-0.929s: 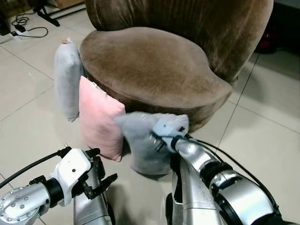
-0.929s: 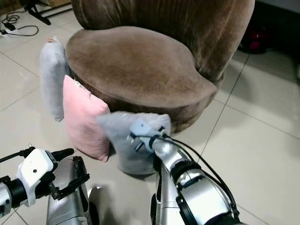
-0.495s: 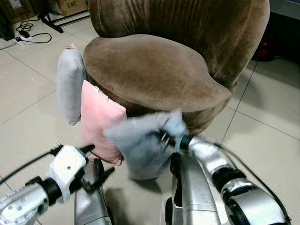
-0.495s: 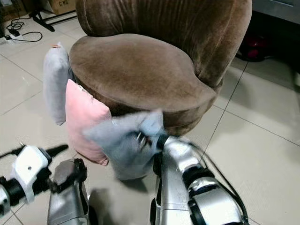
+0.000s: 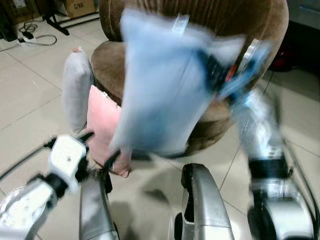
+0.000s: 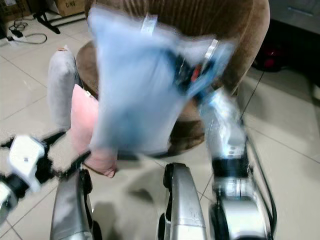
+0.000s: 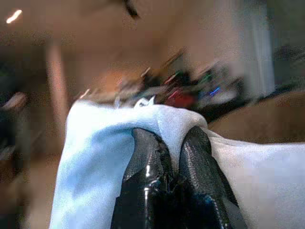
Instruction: Move the pillow to the sofa from floor
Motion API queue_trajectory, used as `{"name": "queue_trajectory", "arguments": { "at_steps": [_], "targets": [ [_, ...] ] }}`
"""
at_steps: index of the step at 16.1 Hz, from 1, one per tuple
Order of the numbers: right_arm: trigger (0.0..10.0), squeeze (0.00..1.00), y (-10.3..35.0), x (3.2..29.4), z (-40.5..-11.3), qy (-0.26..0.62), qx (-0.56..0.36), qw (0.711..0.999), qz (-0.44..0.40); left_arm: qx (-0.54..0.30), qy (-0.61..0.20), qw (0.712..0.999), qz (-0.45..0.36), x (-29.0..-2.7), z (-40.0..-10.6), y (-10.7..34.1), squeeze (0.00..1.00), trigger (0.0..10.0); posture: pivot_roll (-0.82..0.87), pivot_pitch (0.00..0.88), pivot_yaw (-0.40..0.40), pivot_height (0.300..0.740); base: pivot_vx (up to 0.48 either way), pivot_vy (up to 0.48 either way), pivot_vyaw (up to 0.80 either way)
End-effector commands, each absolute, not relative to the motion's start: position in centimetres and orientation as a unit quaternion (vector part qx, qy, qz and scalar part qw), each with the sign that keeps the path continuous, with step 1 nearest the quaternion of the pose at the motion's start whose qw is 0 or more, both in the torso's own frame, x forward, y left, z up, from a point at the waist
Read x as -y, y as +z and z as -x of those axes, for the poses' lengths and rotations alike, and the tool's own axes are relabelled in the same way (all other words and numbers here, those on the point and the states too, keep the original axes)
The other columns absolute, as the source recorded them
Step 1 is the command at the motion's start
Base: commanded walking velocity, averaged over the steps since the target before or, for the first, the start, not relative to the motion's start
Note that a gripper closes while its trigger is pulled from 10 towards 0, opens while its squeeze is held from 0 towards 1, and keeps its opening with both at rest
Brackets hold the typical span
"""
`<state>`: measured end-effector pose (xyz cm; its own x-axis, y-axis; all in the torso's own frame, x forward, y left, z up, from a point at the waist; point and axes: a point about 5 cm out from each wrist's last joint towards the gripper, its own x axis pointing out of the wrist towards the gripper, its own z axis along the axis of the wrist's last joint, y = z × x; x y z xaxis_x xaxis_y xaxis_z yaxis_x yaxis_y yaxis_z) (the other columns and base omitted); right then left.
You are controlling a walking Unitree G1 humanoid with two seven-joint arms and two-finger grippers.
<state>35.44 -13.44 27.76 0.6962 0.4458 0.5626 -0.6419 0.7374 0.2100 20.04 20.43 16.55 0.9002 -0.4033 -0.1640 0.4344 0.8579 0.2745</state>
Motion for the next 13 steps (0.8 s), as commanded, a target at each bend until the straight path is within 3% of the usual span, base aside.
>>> {"name": "queue_trajectory", "arguments": {
  "at_steps": [1, 2, 3, 5, 6, 8, 9, 13],
  "targets": [
    [0.0, 0.00, 31.2, 14.8, -34.8, 0.277, 0.312, 0.883, -0.214, -0.043, -0.203, 0.965, -0.161, -20.7, -20.2, 16.7, 0.00, 10.0, -0.05, 0.000, -0.076, 0.436, 0.000, 0.000, 0.00],
    [0.0, 0.00, 32.8, 15.5, -35.7, 0.226, 0.307, 0.900, -0.211, -0.025, -0.185, 0.969, -0.162, -20.9, -21.0, 17.5, 0.00, 10.0, -0.05, 0.000, -0.084, 0.436, 0.000, 0.000, 0.00],
    [10.0, 0.00, 32.8, 15.7, -37.0, 0.166, 0.266, 0.931, -0.188, -0.007, -0.169, 0.971, -0.167, -20.9, -21.7, 18.3, 0.00, 10.0, -0.04, 0.000, -0.092, 0.436, 0.000, 0.000, 0.00],
    [10.0, 0.00, 30.6, 14.4, -38.0, 0.147, 0.203, 0.953, -0.168, 0.002, -0.153, 0.972, -0.178, -20.9, -22.2, 18.7, 0.00, 10.0, -0.03, 0.000, -0.106, 0.436, 0.000, 0.000, 0.00],
    [10.0, 0.00, 27.0, 11.9, -38.3, 0.177, 0.125, 0.970, -0.111, -0.003, -0.145, 0.973, -0.181, -21.0, -22.3, 18.5, 0.00, 10.0, -0.02, 0.000, -0.115, 0.436, 0.000, 0.000, 0.00],
    [10.0, 0.00, 24.1, 10.4, -38.3, 0.191, 0.070, 0.976, -0.074, -0.010, -0.141, 0.972, -0.187, -21.1, -22.3, 18.1, 0.00, 10.0, -0.02, 0.000, -0.120, 0.436, 0.000, 0.000, 0.00],
    [10.0, 0.00, 20.4, 8.7, -38.0, 0.198, 0.019, 0.979, -0.036, -0.015, -0.129, 0.973, -0.191, -21.2, -22.3, 17.9, 0.00, 10.0, -0.01, 0.000, -0.128, 0.446, 0.000, 0.000, 0.00],
    [10.0, 0.00, 18.6, 8.2, -37.6, 0.180, -0.012, 0.981, -0.070, -0.025, -0.083, 0.979, -0.186, -21.8, -22.2, 17.0, 0.00, 10.0, -0.01, 0.000, -0.124, 0.491, 0.000, 0.000, 0.00]
  ]
}}
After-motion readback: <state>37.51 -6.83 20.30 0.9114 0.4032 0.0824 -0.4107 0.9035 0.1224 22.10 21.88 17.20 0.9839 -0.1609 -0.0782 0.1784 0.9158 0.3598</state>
